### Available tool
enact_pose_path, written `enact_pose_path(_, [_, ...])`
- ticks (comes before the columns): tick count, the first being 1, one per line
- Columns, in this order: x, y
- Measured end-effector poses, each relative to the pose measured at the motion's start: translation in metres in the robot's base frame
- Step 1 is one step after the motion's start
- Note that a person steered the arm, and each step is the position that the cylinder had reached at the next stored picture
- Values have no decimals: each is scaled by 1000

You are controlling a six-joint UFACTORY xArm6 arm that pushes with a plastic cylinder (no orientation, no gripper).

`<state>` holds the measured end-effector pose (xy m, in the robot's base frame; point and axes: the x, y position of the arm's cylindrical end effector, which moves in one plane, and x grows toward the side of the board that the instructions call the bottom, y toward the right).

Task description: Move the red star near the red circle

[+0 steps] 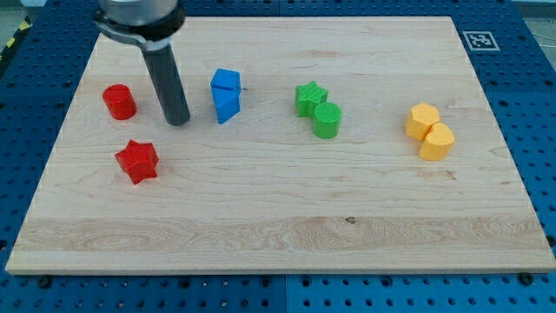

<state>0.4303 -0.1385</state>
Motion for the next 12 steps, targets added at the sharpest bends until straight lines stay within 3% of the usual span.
enact_pose_path(2, [62, 61])
enact_pose_path(6, [63, 91])
enact_pose_path(8, [85, 114])
enact_pose_path(10, [131, 108])
enact_pose_path(12, [110, 3])
